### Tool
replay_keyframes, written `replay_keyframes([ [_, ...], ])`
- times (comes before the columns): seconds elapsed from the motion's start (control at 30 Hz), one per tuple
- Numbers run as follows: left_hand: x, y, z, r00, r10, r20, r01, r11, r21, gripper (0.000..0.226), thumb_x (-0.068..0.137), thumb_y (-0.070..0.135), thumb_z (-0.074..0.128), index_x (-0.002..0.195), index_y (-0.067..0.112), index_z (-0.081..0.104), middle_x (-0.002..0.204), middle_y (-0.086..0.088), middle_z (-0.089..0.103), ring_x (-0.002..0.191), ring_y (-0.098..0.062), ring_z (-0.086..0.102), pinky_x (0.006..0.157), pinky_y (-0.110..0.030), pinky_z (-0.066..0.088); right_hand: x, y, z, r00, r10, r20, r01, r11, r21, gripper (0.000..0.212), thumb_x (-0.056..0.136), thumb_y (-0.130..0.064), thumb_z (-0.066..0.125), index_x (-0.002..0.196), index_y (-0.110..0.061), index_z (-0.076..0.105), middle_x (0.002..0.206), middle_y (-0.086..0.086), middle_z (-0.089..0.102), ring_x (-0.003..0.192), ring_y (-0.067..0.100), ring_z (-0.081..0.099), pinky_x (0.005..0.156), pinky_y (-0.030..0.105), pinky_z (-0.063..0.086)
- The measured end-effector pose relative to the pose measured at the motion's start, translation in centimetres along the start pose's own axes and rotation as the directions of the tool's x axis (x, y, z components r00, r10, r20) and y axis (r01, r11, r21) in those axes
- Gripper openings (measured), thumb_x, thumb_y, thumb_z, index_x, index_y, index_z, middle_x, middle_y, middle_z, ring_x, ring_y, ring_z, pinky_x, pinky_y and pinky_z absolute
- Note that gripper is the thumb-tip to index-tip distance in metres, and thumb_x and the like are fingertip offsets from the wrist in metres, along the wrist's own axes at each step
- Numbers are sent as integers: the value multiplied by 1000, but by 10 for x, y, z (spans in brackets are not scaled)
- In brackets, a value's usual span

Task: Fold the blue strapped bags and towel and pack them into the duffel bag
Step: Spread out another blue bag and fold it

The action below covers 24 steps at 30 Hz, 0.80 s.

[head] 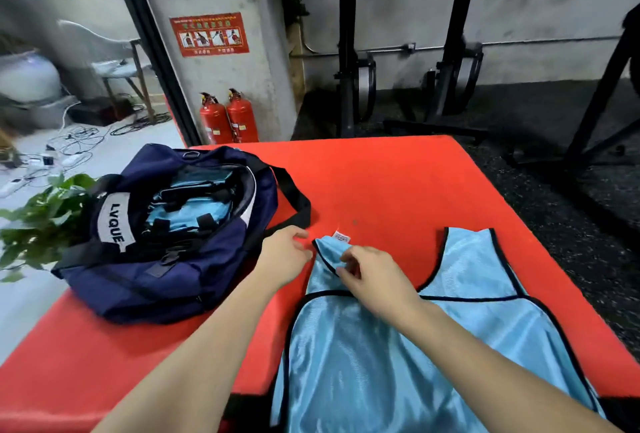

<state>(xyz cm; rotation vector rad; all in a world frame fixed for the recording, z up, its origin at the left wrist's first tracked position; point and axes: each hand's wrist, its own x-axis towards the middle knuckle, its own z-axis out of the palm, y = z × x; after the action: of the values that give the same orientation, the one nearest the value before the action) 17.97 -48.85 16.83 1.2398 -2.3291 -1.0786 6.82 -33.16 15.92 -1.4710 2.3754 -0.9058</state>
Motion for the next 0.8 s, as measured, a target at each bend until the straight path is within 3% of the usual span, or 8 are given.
replay_keyframes([
  [0.2, 20, -6, 9, 997, 36, 65, -30, 995, -93, 27, 82, 11, 73, 106, 22, 73, 80, -4, 68, 76, -19, 61, 83, -27, 48, 24, -10, 22, 996, 81, 44, -70, 977, -201, 33, 91, -52, 59, 113, -27, 61, 107, -3, 57, 105, 22, 58, 80, 36, 47],
  [0.33, 33, -5, 10, 980, 174, 98, -168, 984, -60, 16, 87, 12, 70, 92, 25, 75, 90, 7, 74, 91, -10, 66, 89, -25, 49, 42, -4, 21, 990, 135, 28, -138, 983, 121, 10, 89, -30, 67, 88, -22, 71, 85, -5, 63, 89, 20, 63, 78, 32, 44],
  [0.4, 39, -6, 7, 975, 186, 124, -174, 979, -103, 11, 91, 13, 68, 91, 22, 75, 86, 8, 73, 84, -7, 65, 83, -27, 49, 50, 0, 15, 974, 221, 43, -224, 936, 273, 10, 88, -26, 67, 83, -18, 69, 81, -2, 69, 81, 17, 62, 75, 31, 42],
  [0.5, 43, 2, 0, 963, 143, 230, -78, 960, -269, 12, 96, 9, 63, 93, 17, 71, 86, 9, 66, 75, 1, 56, 75, -21, 43, 51, 4, 9, 951, 291, 103, -304, 835, 459, 14, 89, -25, 65, 84, -12, 69, 81, 3, 70, 77, 14, 60, 75, 34, 46],
  [0.6, 48, 14, -1, 953, 32, 302, 81, 931, -355, 10, 94, 5, 59, 97, 12, 66, 93, 0, 63, 87, -12, 55, 86, -31, 46, 52, 1, 3, 927, 338, 163, -366, 716, 594, 18, 86, -28, 67, 77, -12, 67, 74, 1, 63, 75, 16, 58, 73, 35, 42],
  [0.67, 45, 20, -2, 959, 4, 282, 115, 909, -402, 9, 84, 16, 64, 91, 11, 63, 93, -6, 60, 91, -20, 55, 95, -39, 46, 51, -4, 0, 907, 363, 214, -405, 614, 677, 19, 76, -33, 68, 76, -15, 63, 76, 8, 56, 74, 21, 54, 72, 36, 39],
  [0.73, 41, 20, 0, 970, 14, 244, 123, 835, -537, 23, 59, 32, 67, 73, 14, 61, 79, -5, 55, 81, -20, 50, 84, -38, 40, 49, -9, -2, 893, 355, 276, -431, 502, 749, 21, 69, -32, 67, 78, -15, 58, 79, 11, 51, 74, 24, 51, 72, 38, 37],
  [0.8, 38, 21, 3, 970, 12, 241, 145, 771, -620, 16, 53, 31, 66, 58, 20, 55, 68, -1, 50, 70, -18, 46, 75, -36, 35, 47, -13, -3, 892, 337, 301, -429, 419, 800, 14, 76, -22, 64, 74, -11, 57, 76, 12, 50, 72, 26, 49, 70, 37, 38],
])
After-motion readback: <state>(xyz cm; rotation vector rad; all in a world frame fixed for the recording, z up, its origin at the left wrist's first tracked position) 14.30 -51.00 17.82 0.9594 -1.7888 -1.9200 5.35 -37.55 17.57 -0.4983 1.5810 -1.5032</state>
